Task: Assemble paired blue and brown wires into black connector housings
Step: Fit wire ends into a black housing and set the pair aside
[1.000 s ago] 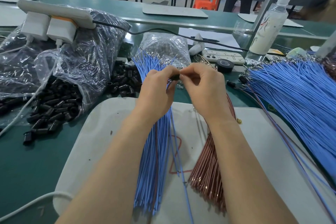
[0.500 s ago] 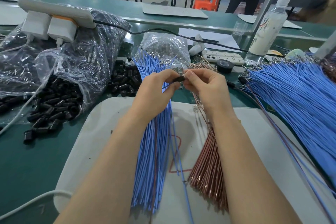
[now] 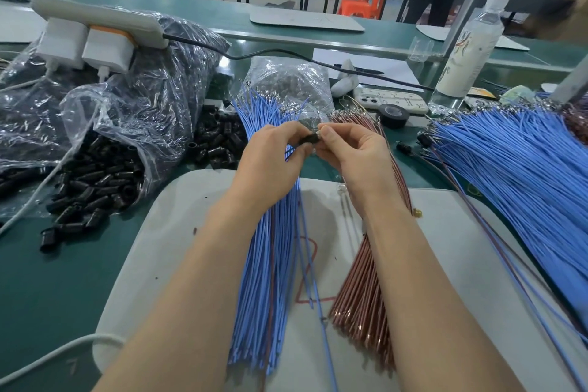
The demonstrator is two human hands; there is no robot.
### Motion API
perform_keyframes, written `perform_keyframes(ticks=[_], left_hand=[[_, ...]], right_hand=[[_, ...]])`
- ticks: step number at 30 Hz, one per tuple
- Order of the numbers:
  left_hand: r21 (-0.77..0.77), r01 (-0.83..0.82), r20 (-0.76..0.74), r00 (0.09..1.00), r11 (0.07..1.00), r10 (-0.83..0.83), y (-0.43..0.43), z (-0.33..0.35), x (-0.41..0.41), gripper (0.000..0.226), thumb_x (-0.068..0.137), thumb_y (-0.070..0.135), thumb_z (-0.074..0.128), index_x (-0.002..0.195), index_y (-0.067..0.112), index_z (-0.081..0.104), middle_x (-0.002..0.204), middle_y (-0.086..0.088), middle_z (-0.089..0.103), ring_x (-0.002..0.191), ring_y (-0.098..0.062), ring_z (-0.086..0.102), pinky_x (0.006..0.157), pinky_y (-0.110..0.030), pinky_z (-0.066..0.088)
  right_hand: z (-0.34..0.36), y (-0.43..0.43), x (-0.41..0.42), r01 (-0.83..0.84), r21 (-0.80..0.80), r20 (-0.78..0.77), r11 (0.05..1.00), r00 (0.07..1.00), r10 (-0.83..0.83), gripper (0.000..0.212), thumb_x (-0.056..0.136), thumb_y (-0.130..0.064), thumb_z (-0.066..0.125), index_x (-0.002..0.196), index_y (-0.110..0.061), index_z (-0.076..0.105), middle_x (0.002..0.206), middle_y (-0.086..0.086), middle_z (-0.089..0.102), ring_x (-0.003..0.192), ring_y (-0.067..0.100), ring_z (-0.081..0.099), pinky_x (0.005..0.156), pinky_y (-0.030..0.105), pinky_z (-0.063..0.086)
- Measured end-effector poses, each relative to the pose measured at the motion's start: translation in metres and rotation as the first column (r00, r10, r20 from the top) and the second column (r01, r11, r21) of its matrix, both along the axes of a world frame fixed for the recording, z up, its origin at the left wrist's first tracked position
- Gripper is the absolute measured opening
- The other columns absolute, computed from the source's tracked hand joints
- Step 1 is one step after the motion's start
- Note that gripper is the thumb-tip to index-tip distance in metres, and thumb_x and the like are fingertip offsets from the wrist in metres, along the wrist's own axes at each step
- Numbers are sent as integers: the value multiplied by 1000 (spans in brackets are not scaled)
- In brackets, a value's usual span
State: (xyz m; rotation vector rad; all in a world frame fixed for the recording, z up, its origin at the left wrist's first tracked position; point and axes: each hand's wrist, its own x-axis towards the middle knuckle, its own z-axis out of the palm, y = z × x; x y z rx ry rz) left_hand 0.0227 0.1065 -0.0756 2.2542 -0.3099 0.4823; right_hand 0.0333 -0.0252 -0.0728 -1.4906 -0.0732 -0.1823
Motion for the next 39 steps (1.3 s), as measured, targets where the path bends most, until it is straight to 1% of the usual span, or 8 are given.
perform_keyframes(ticks=[7,11,17,21,24,28,31,39], left_hand=[[1,-37,-67,997,999,37,-5,-1,0,19,92,23,58,109,24,66,86,14,59,93,-8,57,77,-20,39],[-26,-65,-55,996,998,64,-6,-1,0,16,92,20,58,106,20,66,87,11,61,93,-11,59,79,-23,43],[6,-24,-66,998,1000,24,-11,-1,0,18,92,18,57,107,21,66,91,5,66,94,-16,60,82,-30,48],[51,-49,-95,994,997,54,-7,-3,1,19,92,18,56,108,20,65,98,2,68,98,-18,61,85,-32,48],[14,-104,-98,990,994,105,-4,-4,2,18,91,17,56,107,18,65,99,1,68,98,-18,60,85,-29,46],[-49,-118,-90,989,992,114,-8,-3,2,18,90,19,58,106,18,66,97,1,68,101,-17,58,87,-31,45],[-86,-143,-68,988,986,137,-6,-2,3,19,91,21,59,108,16,66,97,0,68,100,-18,58,88,-33,46],[-111,-137,-39,990,984,134,-6,0,1,17,91,20,59,106,17,66,89,6,63,95,-17,57,85,-31,47]], right_hand=[[1,-12,3,182,-418,170,890,978,-120,11,90,-22,65,79,-24,65,72,-6,67,67,6,62,68,24,52],[2,-24,5,248,-383,106,890,969,-224,16,93,-23,59,79,-18,64,58,-7,64,47,-4,53,51,13,42],[2,-17,3,22,-420,53,907,999,1,12,89,-22,65,77,-24,65,61,-5,65,50,3,53,52,19,42],[3,-26,6,132,-337,51,932,991,-122,7,88,-18,64,81,-18,65,56,-8,64,47,-3,53,49,12,41],[0,-31,9,236,-370,69,899,972,-226,7,88,-14,61,86,-20,63,68,-5,67,55,0,57,55,15,45],[-8,-15,9,161,-720,115,675,987,-113,19,88,-11,59,98,-25,66,75,-16,59,72,2,58,61,6,40],[-12,-9,8,31,-841,4,540,999,-50,32,89,-12,58,115,-29,65,96,-8,66,95,13,60,86,23,44],[-9,-21,6,264,-794,168,547,961,-220,29,91,-8,49,112,-17,67,108,3,69,98,20,62,89,33,49]])
